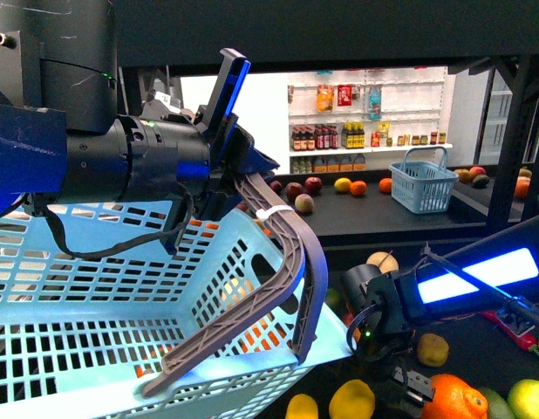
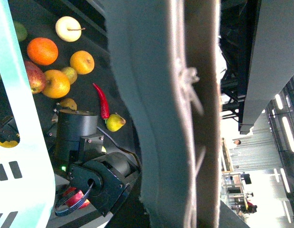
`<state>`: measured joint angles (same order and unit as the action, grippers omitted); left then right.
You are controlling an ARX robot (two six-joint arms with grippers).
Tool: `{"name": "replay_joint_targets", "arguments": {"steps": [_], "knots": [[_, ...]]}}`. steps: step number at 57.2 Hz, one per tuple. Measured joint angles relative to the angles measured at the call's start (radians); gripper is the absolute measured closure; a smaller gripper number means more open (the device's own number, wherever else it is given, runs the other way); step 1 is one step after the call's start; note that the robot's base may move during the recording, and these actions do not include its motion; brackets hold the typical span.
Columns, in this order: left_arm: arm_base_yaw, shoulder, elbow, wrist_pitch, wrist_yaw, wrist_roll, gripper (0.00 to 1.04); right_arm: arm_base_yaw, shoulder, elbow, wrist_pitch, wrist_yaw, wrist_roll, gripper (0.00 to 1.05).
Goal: Pick lemon from shelf
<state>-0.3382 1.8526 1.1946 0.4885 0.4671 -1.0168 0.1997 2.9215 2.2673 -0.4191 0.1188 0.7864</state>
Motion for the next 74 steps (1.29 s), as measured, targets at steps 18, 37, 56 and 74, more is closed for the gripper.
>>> {"name": "replay_joint_targets", "arguments": {"steps": [18, 37, 56, 74], "knots": [[0.000, 0.000, 0.000, 0.000, 0.000, 0.000, 0.97, 0.009, 0.132, 0.203, -0.061, 0.029, 0.003, 0.07], [0.000, 0.000, 0.000, 0.000, 0.000, 0.001, 0.97, 0.022, 0.241, 0.376, -0.121, 0.038, 0.001, 0.07], [0.000, 0.000, 0.000, 0.000, 0.000, 0.001, 0.97, 0.029, 0.253, 0.371, -0.083, 0.037, -0.021, 0.29], [0.000, 0.000, 0.000, 0.000, 0.000, 0.001, 0.97, 0.003, 0.089, 0.038, 0.118, 0.034, -0.050, 0.45]]}}
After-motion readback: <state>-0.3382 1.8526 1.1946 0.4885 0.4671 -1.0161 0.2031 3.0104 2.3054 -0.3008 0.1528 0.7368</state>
